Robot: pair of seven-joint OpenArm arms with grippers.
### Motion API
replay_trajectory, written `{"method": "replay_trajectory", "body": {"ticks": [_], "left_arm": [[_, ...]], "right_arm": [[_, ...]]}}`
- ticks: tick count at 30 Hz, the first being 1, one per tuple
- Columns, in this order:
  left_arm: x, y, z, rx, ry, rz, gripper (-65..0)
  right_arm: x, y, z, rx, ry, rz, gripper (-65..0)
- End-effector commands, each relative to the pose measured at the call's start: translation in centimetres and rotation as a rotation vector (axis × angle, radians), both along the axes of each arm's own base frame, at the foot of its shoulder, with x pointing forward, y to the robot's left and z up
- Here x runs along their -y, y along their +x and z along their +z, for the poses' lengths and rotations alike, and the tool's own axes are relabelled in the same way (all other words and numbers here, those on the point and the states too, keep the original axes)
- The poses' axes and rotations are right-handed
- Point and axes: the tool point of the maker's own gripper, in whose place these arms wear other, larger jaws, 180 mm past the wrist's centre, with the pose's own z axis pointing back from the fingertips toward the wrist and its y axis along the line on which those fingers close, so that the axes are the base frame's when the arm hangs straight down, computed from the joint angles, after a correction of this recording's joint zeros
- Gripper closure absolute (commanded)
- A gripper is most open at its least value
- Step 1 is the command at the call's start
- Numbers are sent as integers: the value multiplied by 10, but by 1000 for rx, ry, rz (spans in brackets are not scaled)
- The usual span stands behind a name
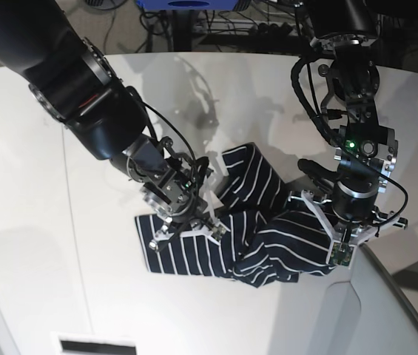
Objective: Layout the t-shirt on the table in an organized manner, then fold the t-shirt properly
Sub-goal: 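Hold the shirt with both grippers and raise it off the table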
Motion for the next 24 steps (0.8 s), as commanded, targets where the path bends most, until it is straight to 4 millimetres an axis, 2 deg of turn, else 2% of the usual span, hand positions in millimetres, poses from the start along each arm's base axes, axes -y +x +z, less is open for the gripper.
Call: {"method": "replay_trajectory", "body": {"ticks": [1,3,6,14,17,19,21,24], "left_arm": [[0,6,16,54,4,-4,0],[0,7,16,56,4,-4,0],[0,7,16,54,4,-4,0],[0,7,16,54,4,-4,0],[0,7,16,56,4,-4,0],[0,7,16,56,4,-4,0],[0,7,16,56,4,-4,0],[2,7,16,55,4,-9,0]], "right_arm": [[-10,16,19,52,24,5,-2],[-10,9,15,34,17,-2,-2],[-18,-1,21,31,35,-10,-2],[-30,-24,55,48,85,-44,-2],[-21,-30,63,41,69,-71,-2],[-19,-37,60,21,62,-83,-2],[-3,-43,53,3,29,-100,-2],[10,-62,39,-44,-2,-119,-2]]}}
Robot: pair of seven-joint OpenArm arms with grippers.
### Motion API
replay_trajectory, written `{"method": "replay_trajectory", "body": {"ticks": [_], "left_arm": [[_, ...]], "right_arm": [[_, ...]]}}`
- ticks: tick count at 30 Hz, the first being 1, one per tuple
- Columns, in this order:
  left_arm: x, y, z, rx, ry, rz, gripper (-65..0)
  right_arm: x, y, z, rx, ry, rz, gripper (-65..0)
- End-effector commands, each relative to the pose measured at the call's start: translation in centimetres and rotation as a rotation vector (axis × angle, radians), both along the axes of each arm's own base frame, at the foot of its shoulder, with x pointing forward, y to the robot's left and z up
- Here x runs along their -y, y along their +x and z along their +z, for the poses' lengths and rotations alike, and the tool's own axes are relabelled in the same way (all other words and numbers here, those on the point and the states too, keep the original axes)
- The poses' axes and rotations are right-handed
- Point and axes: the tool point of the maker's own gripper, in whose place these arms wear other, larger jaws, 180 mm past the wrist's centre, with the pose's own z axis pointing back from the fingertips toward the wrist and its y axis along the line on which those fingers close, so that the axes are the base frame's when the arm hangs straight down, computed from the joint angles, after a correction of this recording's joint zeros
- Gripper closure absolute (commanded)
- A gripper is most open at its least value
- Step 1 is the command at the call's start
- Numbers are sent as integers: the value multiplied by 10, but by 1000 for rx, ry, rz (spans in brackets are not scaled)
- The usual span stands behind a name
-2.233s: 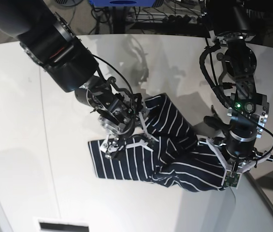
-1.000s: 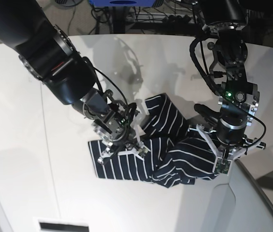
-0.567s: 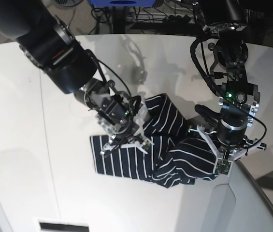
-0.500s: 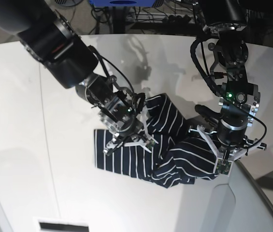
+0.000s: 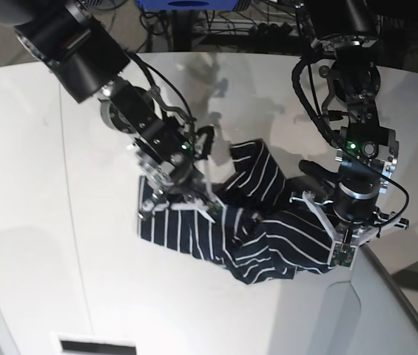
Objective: Layout the t-shirt on the table in an organized manner, then fold the t-shirt properly
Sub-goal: 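Hold the shirt with both grippers and raise it off the table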
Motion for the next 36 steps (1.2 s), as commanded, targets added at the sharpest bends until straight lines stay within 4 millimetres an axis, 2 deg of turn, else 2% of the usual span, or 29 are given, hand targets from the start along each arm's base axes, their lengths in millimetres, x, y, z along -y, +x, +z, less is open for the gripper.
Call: {"method": "replay_trajectory", "body": {"ticks": [1,6,11,13,16,19,22,25,30,36], "left_arm": [[2,6,16,54,4,-11,0],[4,6,15,53,0,-16,0],[5,6,15,53,-1,-16,0],[5,6,15,53,-1,-16,0],[5,6,15,53,-1,-16,0],[5,6,14,51,-1,-17,0],[6,6,14,51,-3,-17,0],[6,6,14,51,-3,-17,0],[5,5,13,48,-1,-17,0],[5,4,11,43,-1,-17,0]], "right_arm": [[-1,6,9,24,13,-10,-2],[21,-13,-8,-38,19,-90,-2],[20,-15,-7,-47,22,-100,-32],[18,-19,-2,-54,26,-105,-104],[2,-24,15,-25,79,-96,-257],[-19,-34,21,-11,84,-18,-351],[-35,-47,10,-31,59,48,-366],[-51,-46,1,-47,47,81,-366],[-60,-35,-11,-34,53,89,-368],[-38,-10,-18,19,2,-24,-369]]}}
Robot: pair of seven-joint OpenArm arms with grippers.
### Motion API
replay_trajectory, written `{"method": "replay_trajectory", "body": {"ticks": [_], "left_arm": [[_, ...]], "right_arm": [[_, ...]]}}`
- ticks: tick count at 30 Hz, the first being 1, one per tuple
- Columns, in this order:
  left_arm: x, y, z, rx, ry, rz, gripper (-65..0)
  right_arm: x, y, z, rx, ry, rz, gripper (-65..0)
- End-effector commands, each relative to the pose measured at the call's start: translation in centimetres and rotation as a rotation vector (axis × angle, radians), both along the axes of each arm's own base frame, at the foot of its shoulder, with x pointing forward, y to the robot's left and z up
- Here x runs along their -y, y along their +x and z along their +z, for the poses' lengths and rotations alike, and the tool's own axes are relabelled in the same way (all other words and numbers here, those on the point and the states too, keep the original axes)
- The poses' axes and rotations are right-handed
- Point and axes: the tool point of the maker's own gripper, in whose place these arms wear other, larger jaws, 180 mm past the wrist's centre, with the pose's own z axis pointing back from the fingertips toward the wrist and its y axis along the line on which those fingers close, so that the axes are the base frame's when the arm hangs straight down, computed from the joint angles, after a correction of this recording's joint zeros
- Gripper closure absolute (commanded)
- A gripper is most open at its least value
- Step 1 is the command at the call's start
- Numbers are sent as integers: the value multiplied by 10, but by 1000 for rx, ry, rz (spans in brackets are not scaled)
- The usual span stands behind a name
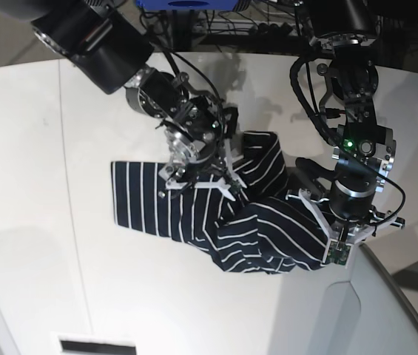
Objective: Layout the t-shirt on the table in an organized manner, then fold the t-shirt properly
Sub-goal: 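Hold the shirt with both grippers and raise it off the table, then lift the shirt high with both grippers, letting it hang down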
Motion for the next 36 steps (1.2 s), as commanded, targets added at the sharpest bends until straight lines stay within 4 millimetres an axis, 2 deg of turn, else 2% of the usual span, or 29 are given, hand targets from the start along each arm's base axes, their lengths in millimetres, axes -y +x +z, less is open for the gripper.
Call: {"method": "replay_trajectory", "body": {"ticks": [1,3,8,9,12,13,16,18,21,23,28,32,36], "left_arm": [[0,5,15,52,3,-4,0],[0,5,15,52,3,-4,0],[0,7,16,56,3,-4,0],[0,7,16,56,3,-4,0],[0,7,16,56,4,-4,0],[0,7,17,58,4,-4,0],[-1,7,18,60,6,-4,0],[-1,7,18,60,7,-4,0],[-2,8,18,61,10,-1,0],[-2,8,19,62,15,1,0],[-11,8,21,62,44,-2,0],[-12,16,34,92,50,3,0],[-16,29,55,145,65,8,0]], "right_arm": [[-4,11,9,33,8,-5,-369],[-3,18,11,52,14,-1,-369],[8,21,-6,38,-22,12,-350],[8,20,-9,38,-22,15,-305],[7,21,-8,45,-14,20,-42],[7,21,-8,43,-16,19,0],[4,24,-1,61,0,20,-2],[-1,25,12,87,29,19,0],[8,34,41,140,45,-4,0],[19,43,60,186,46,-13,0],[63,72,107,315,3,-30,0],[76,83,145,390,-1,-39,0],[83,91,181,452,0,-53,0]]}}
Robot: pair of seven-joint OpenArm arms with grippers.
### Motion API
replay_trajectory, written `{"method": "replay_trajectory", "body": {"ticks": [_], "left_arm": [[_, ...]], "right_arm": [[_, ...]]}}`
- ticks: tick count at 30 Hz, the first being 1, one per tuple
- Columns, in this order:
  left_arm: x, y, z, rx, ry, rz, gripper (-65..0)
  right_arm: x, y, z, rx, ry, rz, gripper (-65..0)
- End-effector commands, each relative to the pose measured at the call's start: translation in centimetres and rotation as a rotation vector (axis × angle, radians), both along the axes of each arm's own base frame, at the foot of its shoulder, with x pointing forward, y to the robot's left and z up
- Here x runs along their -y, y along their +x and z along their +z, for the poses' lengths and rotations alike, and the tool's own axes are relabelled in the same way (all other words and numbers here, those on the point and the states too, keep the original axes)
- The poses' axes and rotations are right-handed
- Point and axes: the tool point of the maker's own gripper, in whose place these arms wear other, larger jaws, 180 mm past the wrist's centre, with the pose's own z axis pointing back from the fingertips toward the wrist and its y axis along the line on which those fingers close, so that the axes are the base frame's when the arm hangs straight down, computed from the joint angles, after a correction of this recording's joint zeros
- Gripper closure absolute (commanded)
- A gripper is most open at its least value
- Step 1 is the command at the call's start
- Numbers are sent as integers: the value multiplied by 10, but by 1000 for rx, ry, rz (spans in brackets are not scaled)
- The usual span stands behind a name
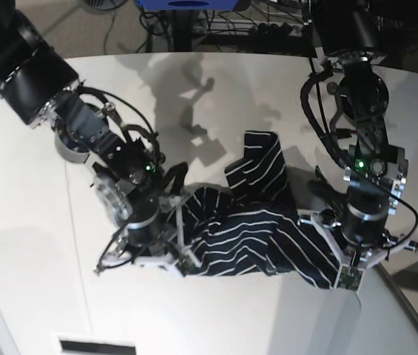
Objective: Layout the t-shirt on the table in an organized manner, then fold the t-shirt properly
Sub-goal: 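Lift the shirt high with both grippers, letting it hang down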
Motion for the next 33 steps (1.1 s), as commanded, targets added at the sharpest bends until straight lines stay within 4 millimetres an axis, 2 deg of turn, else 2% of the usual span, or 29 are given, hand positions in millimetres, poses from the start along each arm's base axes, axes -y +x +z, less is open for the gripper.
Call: {"method": "replay_trajectory", "body": {"ticks": [1,6,13,17,20,26,31,33], "left_arm": [[-4,7,23,68,23,-2,0],[-8,17,35,97,26,2,0],[-10,24,52,136,37,4,0],[-11,32,68,174,50,-1,0],[-12,38,87,219,50,3,0],[-13,50,117,251,31,34,0],[-16,59,157,316,23,63,0],[-17,63,173,351,22,65,0]], "right_arm": [[5,13,29,81,3,-9,0],[19,21,68,158,-11,-22,0],[47,33,88,218,-74,-43,0],[69,43,117,291,-121,-54,0],[83,52,140,333,-173,-49,0],[140,69,189,364,-214,-131,0],[171,76,232,419,-242,-148,0],[175,77,246,435,-255,-147,0]]}}
